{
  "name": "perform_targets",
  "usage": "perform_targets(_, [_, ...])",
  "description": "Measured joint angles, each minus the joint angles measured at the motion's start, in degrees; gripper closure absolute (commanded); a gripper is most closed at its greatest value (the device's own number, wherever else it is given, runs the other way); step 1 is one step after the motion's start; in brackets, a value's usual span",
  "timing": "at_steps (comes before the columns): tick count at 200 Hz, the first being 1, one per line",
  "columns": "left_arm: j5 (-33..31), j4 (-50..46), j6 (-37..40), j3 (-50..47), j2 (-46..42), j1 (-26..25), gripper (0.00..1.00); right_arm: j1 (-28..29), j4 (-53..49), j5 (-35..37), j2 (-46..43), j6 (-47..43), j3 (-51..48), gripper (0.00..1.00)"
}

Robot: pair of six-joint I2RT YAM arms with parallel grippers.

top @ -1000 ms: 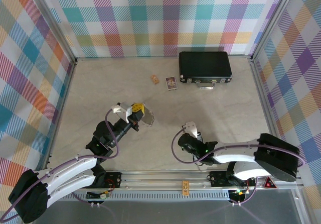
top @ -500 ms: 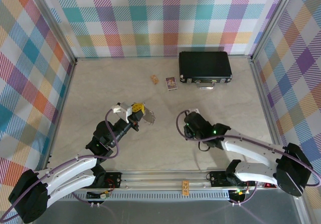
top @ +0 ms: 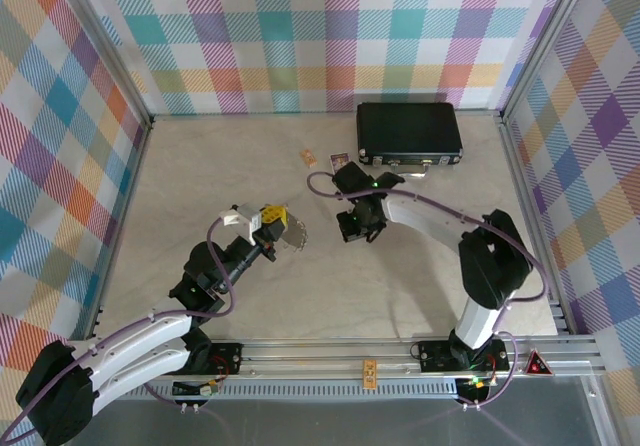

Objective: Put the keys on the keyring

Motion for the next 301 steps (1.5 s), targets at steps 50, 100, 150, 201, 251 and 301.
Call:
perform_targets(50, [0.0,0.0,0.0,0.0,-1.2,-0.4,1.00,-2.0,-1.0,-1.7,6.8,-2.1,7.6,1.00])
perform_targets(100, [0.0,-0.2,0.0,0.0,-1.2,-0.7,1.00,-2.0,-0.9,-4.5,7.3,-2.1,1.3,1.00])
perform_targets(150, [0.0,-0.2,0.0,0.0,-1.2,-0.7,1.00,-2.0,-2.9,-7.5,7.3,-2.1,-1.7,1.00])
perform_targets(201, [0.0,-0.2,0.0,0.0,-1.2,-0.7,1.00,-1.8,-8.3,-9.3,7.3,-4.1,-1.7,1.00])
perform_targets(251, [0.0,-0.2,0.0,0.0,-1.2,-0.7,1.00,0.5,-13.1,-9.2,7.4,-7.3,-0.9,1.00])
perform_targets(301, [0.0,-0.2,0.0,0.0,-1.2,-0.7,1.00,3.8,-17.7,-9.3,11.6,-9.8,2.4,1.00])
